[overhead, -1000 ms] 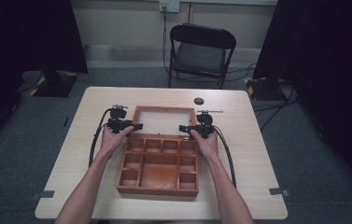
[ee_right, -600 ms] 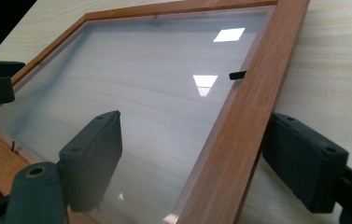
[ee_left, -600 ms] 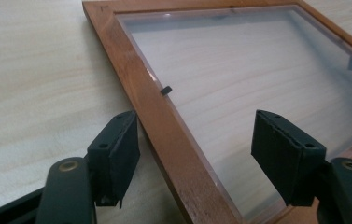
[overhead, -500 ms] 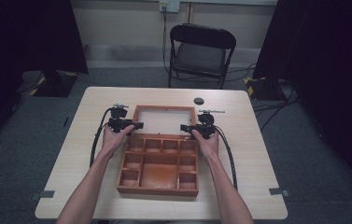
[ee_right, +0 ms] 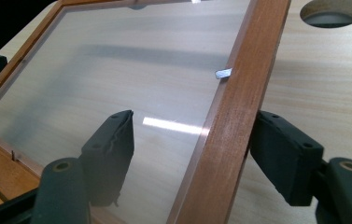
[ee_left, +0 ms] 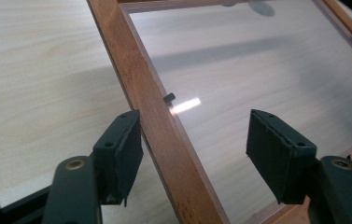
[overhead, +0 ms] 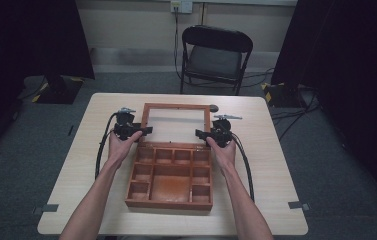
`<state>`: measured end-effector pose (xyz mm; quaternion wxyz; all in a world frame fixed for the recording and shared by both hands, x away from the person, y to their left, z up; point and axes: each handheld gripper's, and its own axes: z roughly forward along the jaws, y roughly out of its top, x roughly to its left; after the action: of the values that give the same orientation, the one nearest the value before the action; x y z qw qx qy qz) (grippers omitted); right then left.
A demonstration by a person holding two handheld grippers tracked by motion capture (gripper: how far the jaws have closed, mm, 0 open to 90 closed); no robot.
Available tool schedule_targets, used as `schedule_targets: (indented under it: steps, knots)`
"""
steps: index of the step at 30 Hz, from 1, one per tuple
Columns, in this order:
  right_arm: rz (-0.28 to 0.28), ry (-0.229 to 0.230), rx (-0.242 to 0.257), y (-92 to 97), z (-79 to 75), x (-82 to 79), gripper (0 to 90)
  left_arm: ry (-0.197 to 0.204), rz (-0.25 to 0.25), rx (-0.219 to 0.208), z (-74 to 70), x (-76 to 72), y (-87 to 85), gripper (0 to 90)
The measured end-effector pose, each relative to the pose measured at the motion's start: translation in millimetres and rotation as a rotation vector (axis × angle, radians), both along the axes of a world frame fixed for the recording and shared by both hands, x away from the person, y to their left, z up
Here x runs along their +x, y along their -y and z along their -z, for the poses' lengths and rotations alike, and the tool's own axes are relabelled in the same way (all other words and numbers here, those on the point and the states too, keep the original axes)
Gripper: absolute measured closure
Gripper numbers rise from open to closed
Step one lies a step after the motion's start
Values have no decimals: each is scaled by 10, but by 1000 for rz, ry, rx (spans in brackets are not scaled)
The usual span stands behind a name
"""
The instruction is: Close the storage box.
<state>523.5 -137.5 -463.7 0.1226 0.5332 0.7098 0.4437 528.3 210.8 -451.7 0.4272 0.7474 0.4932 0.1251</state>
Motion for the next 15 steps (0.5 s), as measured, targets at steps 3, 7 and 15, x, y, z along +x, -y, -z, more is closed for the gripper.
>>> schedule_targets:
  steps: [3, 7, 15]
  knots:
    - [-4, 8, 7, 9, -24, -7, 325, 12, 3, 1, -22, -9, -2, 369]
    - [-3, 12, 3, 11, -32, -9, 329, 16, 6, 2, -39, -3, -7, 371]
    - [-4, 43, 23, 32, -83, -32, 368, 35, -2, -16, -90, 15, -29, 365]
